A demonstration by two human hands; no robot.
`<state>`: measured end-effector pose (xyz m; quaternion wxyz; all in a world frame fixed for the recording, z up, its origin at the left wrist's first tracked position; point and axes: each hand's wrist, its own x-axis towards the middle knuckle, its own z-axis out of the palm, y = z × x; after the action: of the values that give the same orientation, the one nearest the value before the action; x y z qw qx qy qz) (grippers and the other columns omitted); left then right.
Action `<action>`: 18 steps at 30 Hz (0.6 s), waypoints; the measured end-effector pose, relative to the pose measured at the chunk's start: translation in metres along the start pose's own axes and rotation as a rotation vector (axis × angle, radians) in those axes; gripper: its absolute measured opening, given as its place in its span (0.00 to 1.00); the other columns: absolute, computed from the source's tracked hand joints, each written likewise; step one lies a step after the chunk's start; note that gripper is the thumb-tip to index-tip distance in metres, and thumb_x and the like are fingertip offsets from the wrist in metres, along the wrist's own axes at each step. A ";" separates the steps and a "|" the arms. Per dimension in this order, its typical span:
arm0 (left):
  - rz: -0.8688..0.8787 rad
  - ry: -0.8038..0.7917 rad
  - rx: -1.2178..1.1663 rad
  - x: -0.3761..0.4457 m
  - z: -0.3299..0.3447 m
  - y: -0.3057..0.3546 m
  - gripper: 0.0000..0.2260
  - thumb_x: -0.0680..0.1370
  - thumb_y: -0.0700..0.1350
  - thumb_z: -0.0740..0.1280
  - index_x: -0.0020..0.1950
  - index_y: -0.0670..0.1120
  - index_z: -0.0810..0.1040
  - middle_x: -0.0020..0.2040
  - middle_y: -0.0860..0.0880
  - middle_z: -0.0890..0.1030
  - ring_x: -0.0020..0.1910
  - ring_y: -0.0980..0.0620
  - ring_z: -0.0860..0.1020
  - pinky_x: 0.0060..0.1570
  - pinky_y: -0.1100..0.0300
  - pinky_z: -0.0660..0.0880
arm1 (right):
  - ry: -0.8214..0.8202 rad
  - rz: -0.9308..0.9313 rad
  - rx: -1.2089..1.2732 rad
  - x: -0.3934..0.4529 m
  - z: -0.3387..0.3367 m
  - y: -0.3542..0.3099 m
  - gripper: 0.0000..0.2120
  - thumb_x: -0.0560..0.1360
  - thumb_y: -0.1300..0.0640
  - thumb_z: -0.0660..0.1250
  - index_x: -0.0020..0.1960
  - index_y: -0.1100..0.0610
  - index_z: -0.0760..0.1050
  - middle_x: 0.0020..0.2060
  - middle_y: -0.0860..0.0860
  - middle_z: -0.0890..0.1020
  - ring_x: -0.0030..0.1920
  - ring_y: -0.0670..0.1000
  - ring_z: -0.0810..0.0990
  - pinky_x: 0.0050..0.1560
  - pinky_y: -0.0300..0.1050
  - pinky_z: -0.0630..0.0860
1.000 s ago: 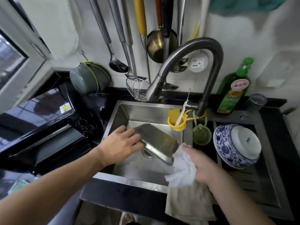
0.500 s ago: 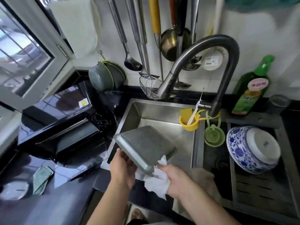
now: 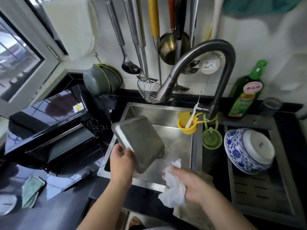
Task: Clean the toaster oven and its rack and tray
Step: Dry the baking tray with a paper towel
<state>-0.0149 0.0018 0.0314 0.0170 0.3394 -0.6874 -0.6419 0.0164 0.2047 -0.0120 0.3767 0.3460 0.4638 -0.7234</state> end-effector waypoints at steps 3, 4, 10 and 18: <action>-0.112 -0.044 0.008 0.031 -0.003 0.007 0.11 0.84 0.34 0.59 0.53 0.45 0.79 0.44 0.43 0.84 0.36 0.47 0.82 0.30 0.57 0.77 | 0.151 -0.153 -0.034 0.001 -0.021 -0.028 0.11 0.75 0.59 0.72 0.55 0.64 0.81 0.50 0.63 0.84 0.45 0.59 0.83 0.47 0.52 0.80; -0.141 -0.083 0.015 0.040 -0.003 0.006 0.11 0.85 0.34 0.59 0.55 0.44 0.80 0.43 0.43 0.84 0.35 0.47 0.82 0.30 0.56 0.78 | 0.228 -0.225 -0.074 0.005 -0.027 -0.045 0.12 0.75 0.61 0.71 0.57 0.64 0.80 0.50 0.63 0.84 0.46 0.59 0.82 0.50 0.52 0.79; -0.177 -0.180 0.096 0.072 0.008 -0.015 0.12 0.85 0.40 0.62 0.54 0.47 0.86 0.48 0.41 0.87 0.46 0.39 0.85 0.49 0.43 0.83 | 0.474 -0.500 -0.542 0.045 -0.026 -0.189 0.25 0.80 0.61 0.64 0.75 0.55 0.62 0.66 0.56 0.73 0.62 0.58 0.75 0.58 0.46 0.70; -0.241 -0.361 0.102 0.090 0.066 -0.031 0.10 0.85 0.38 0.62 0.53 0.39 0.82 0.39 0.45 0.84 0.33 0.52 0.82 0.31 0.62 0.77 | 0.633 -0.471 -1.014 0.134 -0.041 -0.238 0.27 0.83 0.56 0.58 0.78 0.62 0.54 0.72 0.63 0.68 0.68 0.64 0.71 0.62 0.47 0.69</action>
<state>-0.1003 0.0171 -0.0453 -0.2004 0.2993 -0.6652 -0.6540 -0.2471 0.2813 -0.0415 0.1692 0.2106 0.9005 -0.3407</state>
